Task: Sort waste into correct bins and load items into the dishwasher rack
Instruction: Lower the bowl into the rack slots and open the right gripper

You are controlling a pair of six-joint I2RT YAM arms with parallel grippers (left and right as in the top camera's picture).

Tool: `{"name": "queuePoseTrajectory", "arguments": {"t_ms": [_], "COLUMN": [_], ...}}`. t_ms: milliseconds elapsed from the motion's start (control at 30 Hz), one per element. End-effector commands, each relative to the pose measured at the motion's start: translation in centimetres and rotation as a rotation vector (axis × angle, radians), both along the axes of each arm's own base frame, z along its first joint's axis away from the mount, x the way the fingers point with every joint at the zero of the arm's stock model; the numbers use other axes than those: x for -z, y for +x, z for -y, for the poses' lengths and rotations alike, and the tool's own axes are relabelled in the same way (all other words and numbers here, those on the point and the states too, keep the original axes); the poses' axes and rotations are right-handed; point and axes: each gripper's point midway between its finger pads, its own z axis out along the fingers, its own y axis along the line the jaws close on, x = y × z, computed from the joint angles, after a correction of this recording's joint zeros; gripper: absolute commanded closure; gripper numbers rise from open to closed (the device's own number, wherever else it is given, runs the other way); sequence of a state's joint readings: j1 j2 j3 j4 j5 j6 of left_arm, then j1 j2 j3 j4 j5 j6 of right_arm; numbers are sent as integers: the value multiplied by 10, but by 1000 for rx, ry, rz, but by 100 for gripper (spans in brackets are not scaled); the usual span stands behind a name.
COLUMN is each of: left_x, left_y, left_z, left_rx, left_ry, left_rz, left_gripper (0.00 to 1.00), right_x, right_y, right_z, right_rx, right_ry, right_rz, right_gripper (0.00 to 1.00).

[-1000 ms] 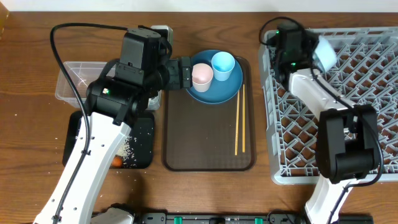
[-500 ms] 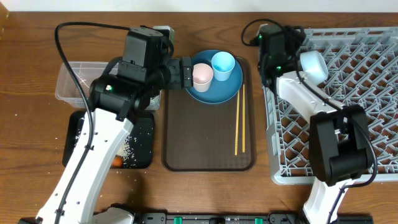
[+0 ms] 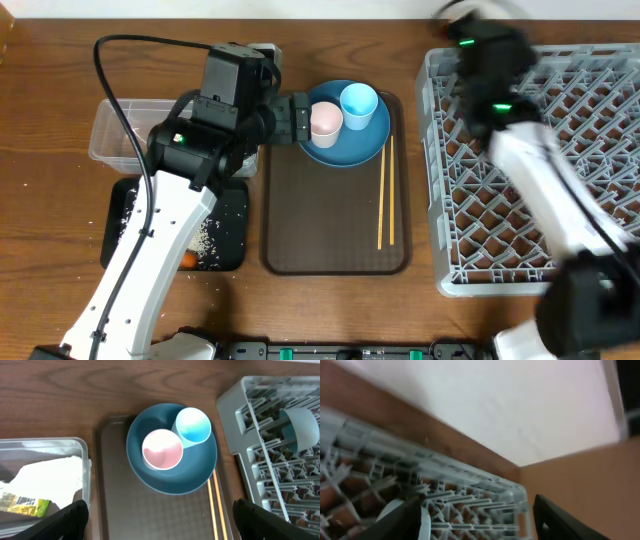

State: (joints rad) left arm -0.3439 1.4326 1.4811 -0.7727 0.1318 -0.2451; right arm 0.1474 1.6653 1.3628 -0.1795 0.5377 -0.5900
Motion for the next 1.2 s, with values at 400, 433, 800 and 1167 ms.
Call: {"name": "queuePoseTrajectory", "arguments": {"t_ms": [400, 433, 800, 1167], "left_x": [9, 9, 9, 9], "left_y": [-10, -10, -10, -10], "left_z": [-4, -4, -4, -4], "left_rx": [9, 9, 9, 9], "left_ry": [24, 24, 25, 25], "left_rz": [-55, -55, -57, -57], "left_gripper": [2, 2, 2, 2], "right_x": [47, 54, 125, 158], "right_y": [-46, -47, -38, -32], "right_z": [60, 58, 37, -27], "right_rx": [177, 165, 161, 13], "right_ry": [1172, 1168, 1206, 1277], "right_rz": [-90, -122, -315, -470], "right_gripper": [51, 48, 41, 41]}}
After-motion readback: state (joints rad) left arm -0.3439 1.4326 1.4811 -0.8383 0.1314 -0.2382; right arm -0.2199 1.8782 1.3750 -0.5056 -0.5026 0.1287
